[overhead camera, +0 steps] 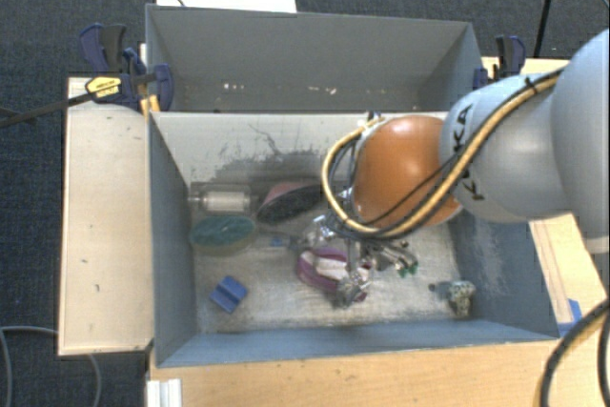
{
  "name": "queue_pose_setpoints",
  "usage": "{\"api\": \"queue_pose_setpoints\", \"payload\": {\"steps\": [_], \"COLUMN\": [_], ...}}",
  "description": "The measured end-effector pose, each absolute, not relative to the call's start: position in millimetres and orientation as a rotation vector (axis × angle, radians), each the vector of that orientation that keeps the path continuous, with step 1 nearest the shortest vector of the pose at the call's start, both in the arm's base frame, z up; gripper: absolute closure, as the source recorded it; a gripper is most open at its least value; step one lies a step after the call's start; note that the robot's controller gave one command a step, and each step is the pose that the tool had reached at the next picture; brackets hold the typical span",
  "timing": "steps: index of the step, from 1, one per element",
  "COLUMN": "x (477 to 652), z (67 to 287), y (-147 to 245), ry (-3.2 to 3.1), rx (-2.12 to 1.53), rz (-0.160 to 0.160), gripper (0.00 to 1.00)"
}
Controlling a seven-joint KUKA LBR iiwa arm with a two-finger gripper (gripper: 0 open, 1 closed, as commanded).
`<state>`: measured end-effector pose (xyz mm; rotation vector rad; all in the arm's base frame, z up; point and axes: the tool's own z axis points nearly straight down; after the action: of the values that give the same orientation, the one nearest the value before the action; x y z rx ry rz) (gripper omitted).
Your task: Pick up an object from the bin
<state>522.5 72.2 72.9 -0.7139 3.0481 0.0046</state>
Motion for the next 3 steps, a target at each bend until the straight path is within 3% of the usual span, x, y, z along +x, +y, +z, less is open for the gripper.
{"api": "queue_pose_setpoints", "payload": {"steps": [1, 2, 3], "x": [524.6, 551.1, 553.9], "z": [74.6, 199.1, 140.0], "y": [73.7, 57.3, 35.9], "ry": [3.045, 2.963, 2.976], "rx": [-0.704, -1.011, -1.013], "rz": [0.006, -0.004, 0.002], "gripper": [1.00, 1.00, 1.00]}}
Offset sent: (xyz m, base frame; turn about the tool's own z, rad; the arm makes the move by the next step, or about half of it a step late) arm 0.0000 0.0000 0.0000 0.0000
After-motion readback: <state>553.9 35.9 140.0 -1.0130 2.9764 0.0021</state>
